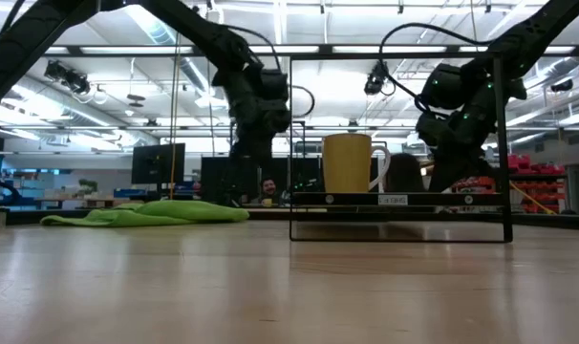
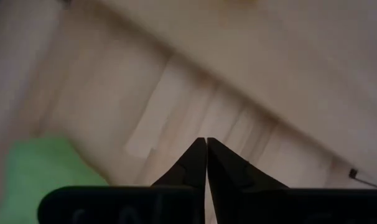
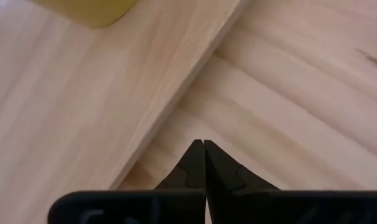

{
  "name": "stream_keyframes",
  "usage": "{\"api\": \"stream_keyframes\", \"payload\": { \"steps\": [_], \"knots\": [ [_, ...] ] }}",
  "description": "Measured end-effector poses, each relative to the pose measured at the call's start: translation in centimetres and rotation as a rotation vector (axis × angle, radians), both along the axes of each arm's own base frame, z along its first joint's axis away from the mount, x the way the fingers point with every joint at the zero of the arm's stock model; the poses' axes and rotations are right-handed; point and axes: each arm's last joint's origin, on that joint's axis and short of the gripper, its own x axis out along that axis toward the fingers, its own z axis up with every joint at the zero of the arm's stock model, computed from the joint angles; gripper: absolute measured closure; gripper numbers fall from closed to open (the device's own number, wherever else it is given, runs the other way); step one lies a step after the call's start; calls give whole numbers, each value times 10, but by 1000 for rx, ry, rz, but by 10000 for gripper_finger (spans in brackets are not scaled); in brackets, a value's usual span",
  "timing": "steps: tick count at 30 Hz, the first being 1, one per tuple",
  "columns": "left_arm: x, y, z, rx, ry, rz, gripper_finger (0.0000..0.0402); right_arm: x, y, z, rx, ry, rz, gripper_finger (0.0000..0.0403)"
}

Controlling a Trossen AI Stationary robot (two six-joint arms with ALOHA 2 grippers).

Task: Stack small to large cups/mugs on shelf
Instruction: Adjust the shelf

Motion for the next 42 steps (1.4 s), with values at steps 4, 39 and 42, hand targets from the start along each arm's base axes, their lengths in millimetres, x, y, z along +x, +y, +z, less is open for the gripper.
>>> {"api": "stream_keyframes", "payload": {
  "steps": [4, 39, 42],
  "knots": [
    [-2, -9, -23, -31, 31, 13, 391, 4, -4, -7, 14, 0, 5, 403],
    [26, -19, -45, 25, -130, 133, 391, 17, -6, -12, 55, -72, -13, 403],
    [26, -20, -46, 21, -114, 135, 393, 17, -6, -12, 52, -76, -14, 403]
  ]
}}
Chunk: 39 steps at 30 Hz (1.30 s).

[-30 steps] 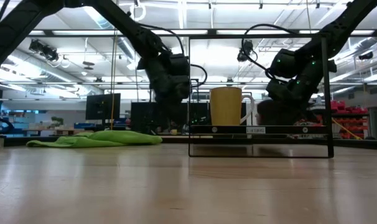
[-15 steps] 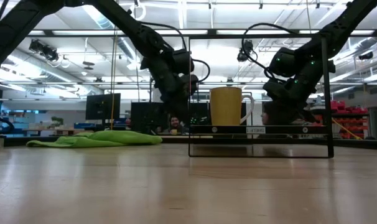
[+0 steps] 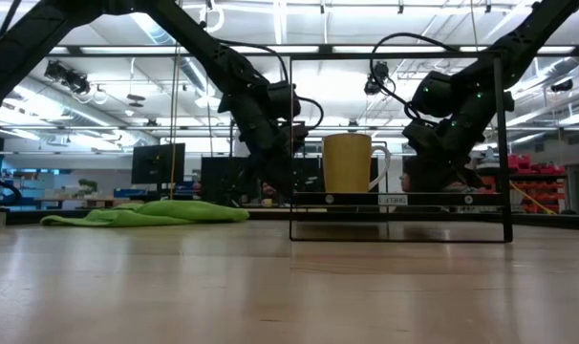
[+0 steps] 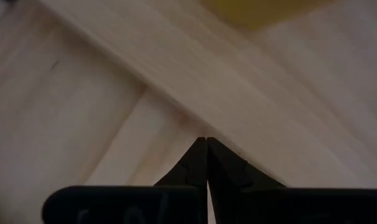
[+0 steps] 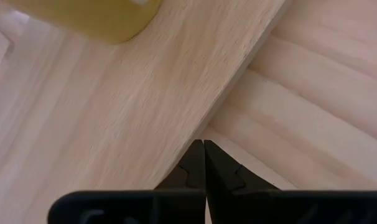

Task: Stack small to large cups/mugs on shelf
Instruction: Adjust the shelf

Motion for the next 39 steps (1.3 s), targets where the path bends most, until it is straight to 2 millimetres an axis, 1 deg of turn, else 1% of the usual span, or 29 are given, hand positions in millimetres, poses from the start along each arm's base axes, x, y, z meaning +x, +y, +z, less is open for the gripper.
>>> {"api": "stream_keyframes", "payload": {
  "steps": [9, 13, 17, 24, 30, 35, 39],
  "knots": [
    [1, 2, -1, 7, 0, 23, 382, 0, 0, 0, 3, -1, -7, 403],
    [1, 2, -4, 4, 6, 24, 390, 0, 0, 0, 4, -1, -14, 403],
    [2, 2, -11, -6, 23, 24, 395, 0, -1, 0, -9, 10, -26, 403],
    [3, 3, -10, 4, 5, 25, 377, 0, -1, 0, -6, 7, -36, 403],
    [6, 1, -11, 7, -3, 18, 392, 0, -1, 0, 2, 5, -43, 403],
    [6, 1, -11, 6, -5, 17, 388, 5, 2, -6, 12, 26, -27, 403],
    [6, 1, -11, 6, -5, 16, 377, 8, -1, -10, 7, 16, -38, 403]
  ]
}}
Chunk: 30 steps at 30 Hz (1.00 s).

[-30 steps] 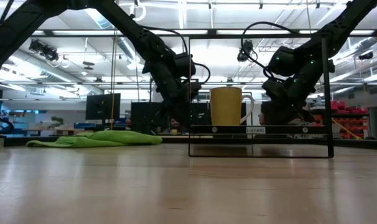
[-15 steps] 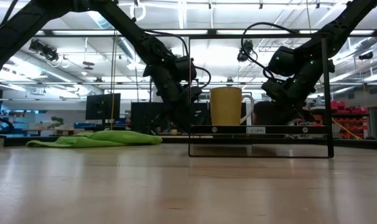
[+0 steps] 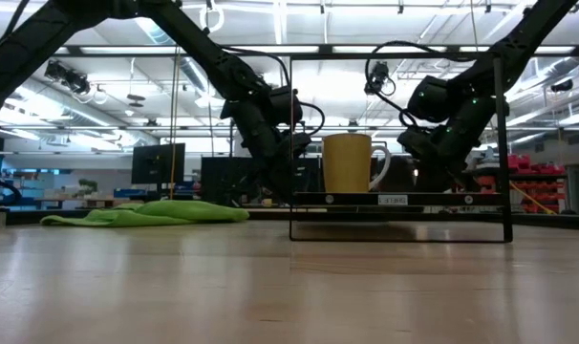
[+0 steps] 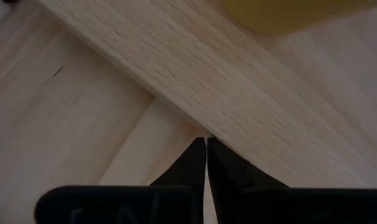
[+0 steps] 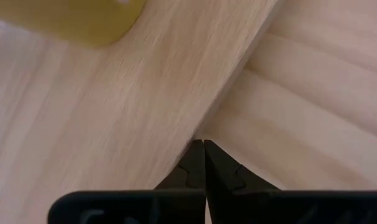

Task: Stack small to large cups/mugs on shelf
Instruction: Adjust the shelf

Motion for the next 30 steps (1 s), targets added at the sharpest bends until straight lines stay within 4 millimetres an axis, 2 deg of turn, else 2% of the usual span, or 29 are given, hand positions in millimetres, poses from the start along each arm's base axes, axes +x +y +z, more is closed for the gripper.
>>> {"api": "stream_keyframes", "payload": {
  "steps": [9, 14, 20, 30],
  "knots": [
    [0, -1, 0, -4, 2, -3, 393, 9, -6, -3, 13, 15, 7, 403],
    [-1, 0, -1, -1, 6, 0, 384, 14, -10, -1, 12, 13, 9, 403],
    [-5, 4, -1, -14, 20, 8, 376, 16, -11, -3, 15, 7, 21, 403],
    [-6, 2, -3, -29, 45, 6, 393, 20, -8, -3, 12, -2, 42, 403]
  ]
}}
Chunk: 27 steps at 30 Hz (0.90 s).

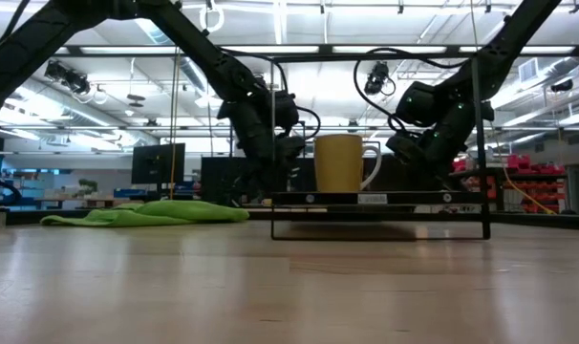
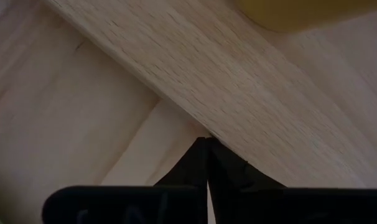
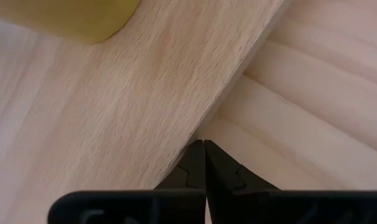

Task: Stack small to large cups/mugs on shelf
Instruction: Adjust the shelf

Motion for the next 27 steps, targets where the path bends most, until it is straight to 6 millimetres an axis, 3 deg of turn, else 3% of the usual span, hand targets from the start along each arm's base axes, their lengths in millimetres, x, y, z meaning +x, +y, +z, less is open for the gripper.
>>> {"api": "stream_keyframes", "payload": {
  "steps": [7, 15, 27],
  "knots": [
    [0, -7, -1, -12, 35, -11, 377, 7, 8, 0, 3, -6, 35, 403],
    [3, -16, -2, -27, 55, -31, 393, 7, 9, 0, 12, -9, 24, 403],
    [2, -18, -3, -27, 77, -30, 376, 7, 8, 1, 5, -14, 22, 403]
  ]
}}
